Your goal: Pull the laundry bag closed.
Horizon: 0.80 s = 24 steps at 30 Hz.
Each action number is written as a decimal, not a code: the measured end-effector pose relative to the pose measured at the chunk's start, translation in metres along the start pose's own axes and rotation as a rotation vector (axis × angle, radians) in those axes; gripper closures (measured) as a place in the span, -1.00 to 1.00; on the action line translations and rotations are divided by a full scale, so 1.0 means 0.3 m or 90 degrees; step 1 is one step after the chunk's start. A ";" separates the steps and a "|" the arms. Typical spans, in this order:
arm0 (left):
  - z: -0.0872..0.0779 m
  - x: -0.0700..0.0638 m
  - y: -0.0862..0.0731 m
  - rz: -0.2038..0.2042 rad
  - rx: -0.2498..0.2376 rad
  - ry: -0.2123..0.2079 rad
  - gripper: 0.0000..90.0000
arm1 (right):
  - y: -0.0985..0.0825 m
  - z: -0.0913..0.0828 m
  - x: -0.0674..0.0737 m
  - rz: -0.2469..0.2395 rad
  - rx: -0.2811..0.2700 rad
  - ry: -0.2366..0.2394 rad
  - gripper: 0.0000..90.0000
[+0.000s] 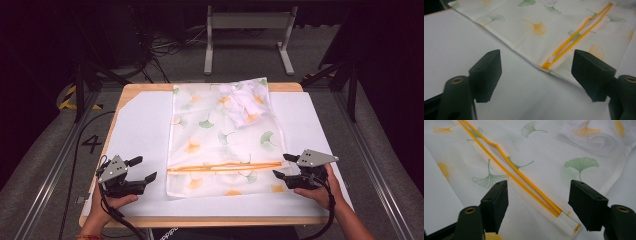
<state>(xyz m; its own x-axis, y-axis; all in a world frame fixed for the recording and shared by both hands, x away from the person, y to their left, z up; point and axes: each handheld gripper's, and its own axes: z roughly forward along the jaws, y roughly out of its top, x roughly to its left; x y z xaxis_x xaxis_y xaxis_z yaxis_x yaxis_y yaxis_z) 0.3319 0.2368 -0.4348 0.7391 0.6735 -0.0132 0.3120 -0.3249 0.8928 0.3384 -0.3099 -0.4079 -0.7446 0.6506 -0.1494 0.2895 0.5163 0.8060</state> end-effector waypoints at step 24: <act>0.077 -0.095 0.024 0.090 0.074 -0.082 0.68 | 0.351 0.288 0.188 -0.167 0.070 0.142 0.07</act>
<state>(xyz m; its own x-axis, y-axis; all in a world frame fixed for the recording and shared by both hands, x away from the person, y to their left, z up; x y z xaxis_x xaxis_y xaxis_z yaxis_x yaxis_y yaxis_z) 0.3268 0.2001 -0.4385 0.8481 0.5280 0.0439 0.2617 -0.4896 0.8317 0.3789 -0.1708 -0.3809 -0.9117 0.3564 -0.2043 0.1251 0.7147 0.6882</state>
